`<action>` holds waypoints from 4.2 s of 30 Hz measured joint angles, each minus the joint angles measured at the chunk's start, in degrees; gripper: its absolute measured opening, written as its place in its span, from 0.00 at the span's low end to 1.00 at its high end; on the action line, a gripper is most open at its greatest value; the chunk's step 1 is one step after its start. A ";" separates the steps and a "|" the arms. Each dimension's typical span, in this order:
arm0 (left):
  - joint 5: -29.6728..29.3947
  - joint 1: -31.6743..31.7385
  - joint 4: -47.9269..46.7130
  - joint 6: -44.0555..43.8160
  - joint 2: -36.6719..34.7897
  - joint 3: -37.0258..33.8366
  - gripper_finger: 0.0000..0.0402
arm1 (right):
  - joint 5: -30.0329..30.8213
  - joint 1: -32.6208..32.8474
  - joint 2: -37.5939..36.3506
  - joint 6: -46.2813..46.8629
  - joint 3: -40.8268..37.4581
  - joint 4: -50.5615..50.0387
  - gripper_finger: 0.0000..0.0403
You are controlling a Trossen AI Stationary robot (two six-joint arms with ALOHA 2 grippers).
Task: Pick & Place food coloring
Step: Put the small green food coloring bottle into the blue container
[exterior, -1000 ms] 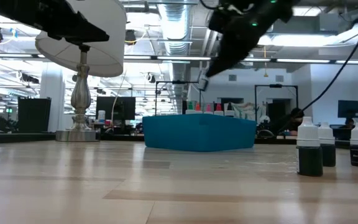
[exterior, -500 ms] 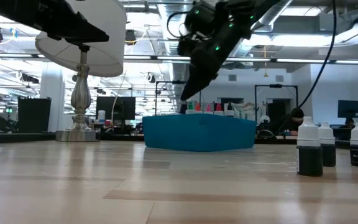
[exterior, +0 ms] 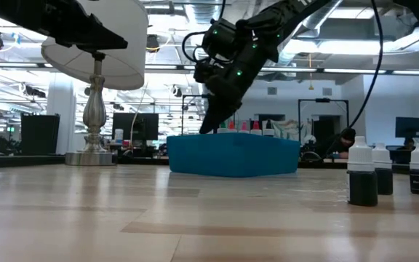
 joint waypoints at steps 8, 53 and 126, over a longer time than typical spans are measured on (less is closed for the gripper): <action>0.00 0.00 0.20 0.17 0.00 0.00 0.29 | -0.03 -0.10 1.96 0.33 -0.02 1.38 0.12; 0.00 0.00 0.20 0.05 0.00 0.02 0.29 | -1.89 -2.21 2.82 0.87 -0.07 4.02 0.13; 0.00 0.00 0.16 -0.52 0.02 0.04 0.29 | -4.10 -1.75 2.86 -0.21 -3.50 7.17 0.23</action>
